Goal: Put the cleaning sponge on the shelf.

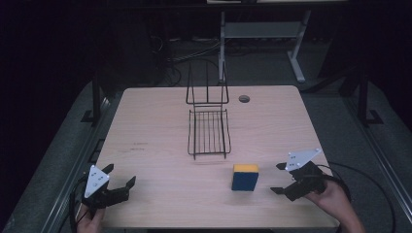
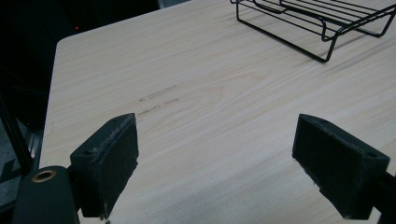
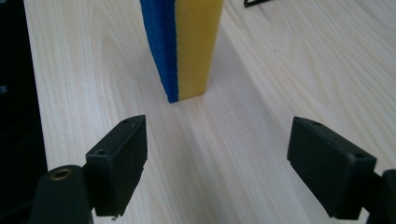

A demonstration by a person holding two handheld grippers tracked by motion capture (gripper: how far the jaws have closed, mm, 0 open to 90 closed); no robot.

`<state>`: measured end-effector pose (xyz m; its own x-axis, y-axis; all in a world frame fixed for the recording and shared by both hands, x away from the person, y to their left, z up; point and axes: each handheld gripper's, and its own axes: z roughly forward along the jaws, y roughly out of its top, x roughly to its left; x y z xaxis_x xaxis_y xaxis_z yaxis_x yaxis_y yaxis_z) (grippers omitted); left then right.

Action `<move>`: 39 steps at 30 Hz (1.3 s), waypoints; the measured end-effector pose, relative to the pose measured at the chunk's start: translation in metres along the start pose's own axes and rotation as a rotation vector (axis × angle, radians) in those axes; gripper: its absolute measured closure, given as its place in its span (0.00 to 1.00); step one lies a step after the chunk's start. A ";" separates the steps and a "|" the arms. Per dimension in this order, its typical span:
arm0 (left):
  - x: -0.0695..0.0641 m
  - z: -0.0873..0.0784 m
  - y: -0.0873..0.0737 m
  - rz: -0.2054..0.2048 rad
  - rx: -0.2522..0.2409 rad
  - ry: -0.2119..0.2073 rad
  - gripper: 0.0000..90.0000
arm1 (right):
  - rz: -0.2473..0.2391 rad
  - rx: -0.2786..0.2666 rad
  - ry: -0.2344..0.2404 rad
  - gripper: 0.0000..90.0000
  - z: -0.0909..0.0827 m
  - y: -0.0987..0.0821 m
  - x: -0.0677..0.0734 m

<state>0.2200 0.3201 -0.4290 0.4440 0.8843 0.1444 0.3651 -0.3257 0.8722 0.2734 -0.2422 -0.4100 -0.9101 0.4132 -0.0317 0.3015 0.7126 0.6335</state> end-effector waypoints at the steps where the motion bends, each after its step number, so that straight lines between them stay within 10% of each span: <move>1: 0.000 0.000 0.000 0.001 -0.001 0.000 0.15 | -0.002 0.004 0.001 0.22 0.000 0.002 0.000; 39: 0.004 -0.003 -0.002 -0.015 -0.004 0.009 0.15 | -0.093 0.086 0.099 0.23 0.030 0.042 0.000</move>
<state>0.2190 0.3248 -0.4287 0.4308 0.8922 0.1355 0.3683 -0.3108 0.8762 0.2947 -0.1958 -0.4066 -0.9574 0.2887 -0.0080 0.2343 0.7926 0.5629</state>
